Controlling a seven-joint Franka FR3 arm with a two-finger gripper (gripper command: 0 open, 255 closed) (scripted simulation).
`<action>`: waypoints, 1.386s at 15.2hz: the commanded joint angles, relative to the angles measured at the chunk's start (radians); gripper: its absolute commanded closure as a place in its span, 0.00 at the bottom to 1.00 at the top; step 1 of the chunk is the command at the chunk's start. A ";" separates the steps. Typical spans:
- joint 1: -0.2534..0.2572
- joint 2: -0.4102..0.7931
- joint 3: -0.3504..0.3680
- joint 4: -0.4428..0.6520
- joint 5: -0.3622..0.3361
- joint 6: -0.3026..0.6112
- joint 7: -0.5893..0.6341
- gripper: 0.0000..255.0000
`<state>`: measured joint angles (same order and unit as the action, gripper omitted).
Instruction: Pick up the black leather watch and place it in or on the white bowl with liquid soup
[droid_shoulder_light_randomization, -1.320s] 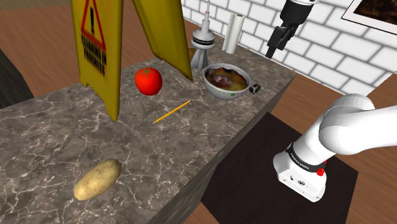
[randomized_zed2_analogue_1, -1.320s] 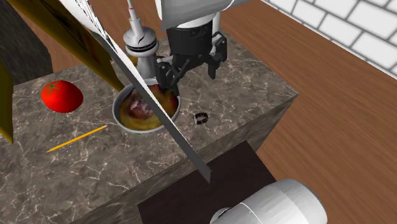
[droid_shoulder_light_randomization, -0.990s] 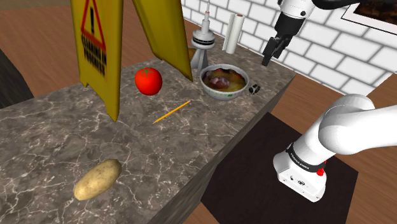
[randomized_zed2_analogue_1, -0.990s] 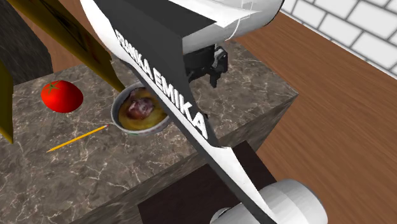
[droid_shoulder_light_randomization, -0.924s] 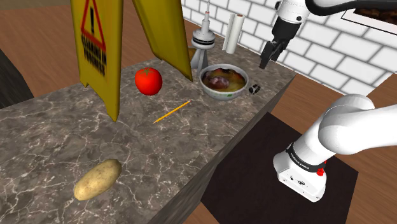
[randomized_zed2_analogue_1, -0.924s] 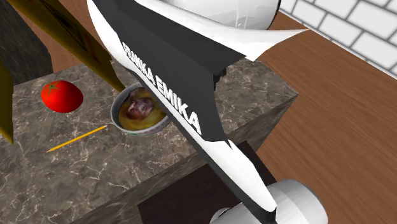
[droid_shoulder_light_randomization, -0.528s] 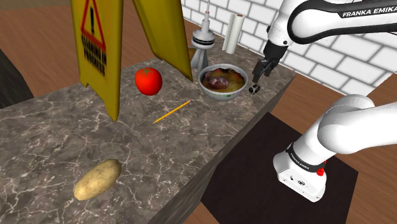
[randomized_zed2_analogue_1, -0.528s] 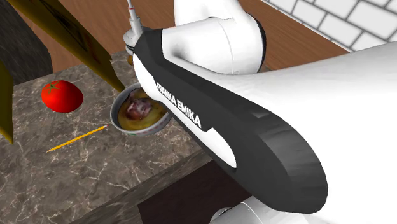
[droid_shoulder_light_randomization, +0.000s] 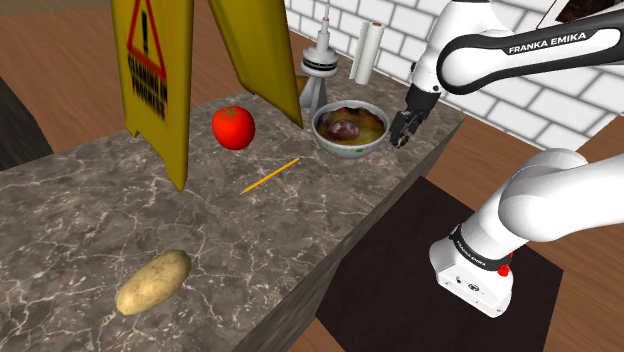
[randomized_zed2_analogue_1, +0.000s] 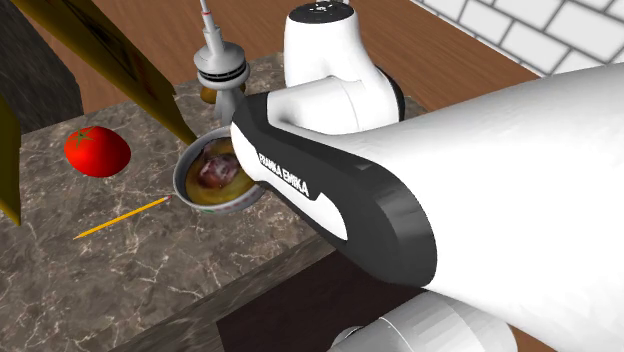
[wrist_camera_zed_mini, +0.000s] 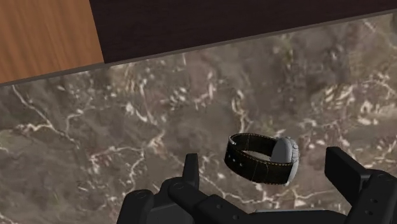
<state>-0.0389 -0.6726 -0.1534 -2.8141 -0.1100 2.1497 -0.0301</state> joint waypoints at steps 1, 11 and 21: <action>0.001 0.023 -0.002 -0.023 -0.002 0.047 0.002 0.00; 0.001 0.023 -0.002 -0.023 -0.002 0.047 0.002 1.00; 0.001 0.005 0.001 -0.006 0.000 0.012 0.002 1.00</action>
<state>-0.0375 -0.6614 -0.1533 -2.8283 -0.1102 2.1761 -0.0269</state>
